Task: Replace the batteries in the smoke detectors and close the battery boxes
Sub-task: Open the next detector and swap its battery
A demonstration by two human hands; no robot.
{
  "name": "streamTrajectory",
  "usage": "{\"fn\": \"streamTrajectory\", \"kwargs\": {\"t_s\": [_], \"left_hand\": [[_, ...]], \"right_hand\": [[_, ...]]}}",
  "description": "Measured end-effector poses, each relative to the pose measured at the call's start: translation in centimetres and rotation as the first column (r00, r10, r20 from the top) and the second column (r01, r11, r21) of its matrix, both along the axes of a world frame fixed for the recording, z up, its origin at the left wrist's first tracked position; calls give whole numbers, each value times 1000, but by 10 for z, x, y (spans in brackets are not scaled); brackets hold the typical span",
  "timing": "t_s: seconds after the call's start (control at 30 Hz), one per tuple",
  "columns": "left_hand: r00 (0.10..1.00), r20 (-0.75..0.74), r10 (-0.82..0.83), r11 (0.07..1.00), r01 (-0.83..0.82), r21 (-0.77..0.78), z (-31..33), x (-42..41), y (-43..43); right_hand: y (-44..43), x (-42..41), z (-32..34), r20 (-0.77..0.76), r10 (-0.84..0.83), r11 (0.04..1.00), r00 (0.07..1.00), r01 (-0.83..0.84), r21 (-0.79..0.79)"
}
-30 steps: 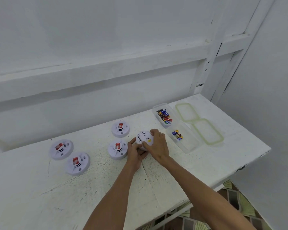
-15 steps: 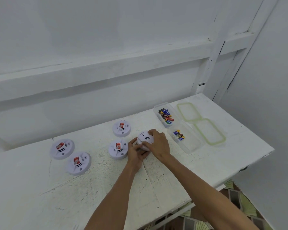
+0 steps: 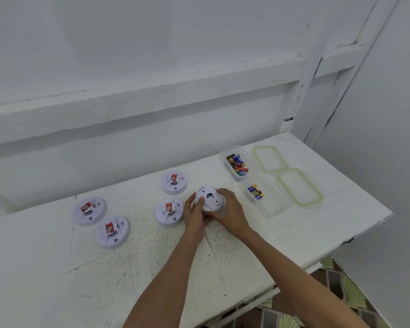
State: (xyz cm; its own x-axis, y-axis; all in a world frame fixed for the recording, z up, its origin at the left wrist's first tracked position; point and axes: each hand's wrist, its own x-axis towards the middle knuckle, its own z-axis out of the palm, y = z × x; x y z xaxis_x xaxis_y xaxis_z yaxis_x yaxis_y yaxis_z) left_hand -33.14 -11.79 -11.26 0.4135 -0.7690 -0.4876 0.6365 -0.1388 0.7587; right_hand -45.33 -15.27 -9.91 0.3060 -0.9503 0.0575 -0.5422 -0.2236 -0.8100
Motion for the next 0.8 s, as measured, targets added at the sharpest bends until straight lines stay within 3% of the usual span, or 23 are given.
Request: {"fn": "streamTrajectory", "kwargs": {"t_s": [0.23, 0.57, 0.8], "left_hand": [[1000, 8, 19, 1000, -19, 5, -2, -1, -1], [998, 38, 54, 998, -55, 43, -2, -2, -4], [994, 59, 93, 994, -96, 52, 0, -6, -6]], "right_hand": [[6, -8, -10, 153, -17, 1000, 988, 13, 27], [0, -10, -12, 186, -8, 997, 982, -6, 78], [-2, -9, -17, 207, -95, 990, 974, 72, 119]]}}
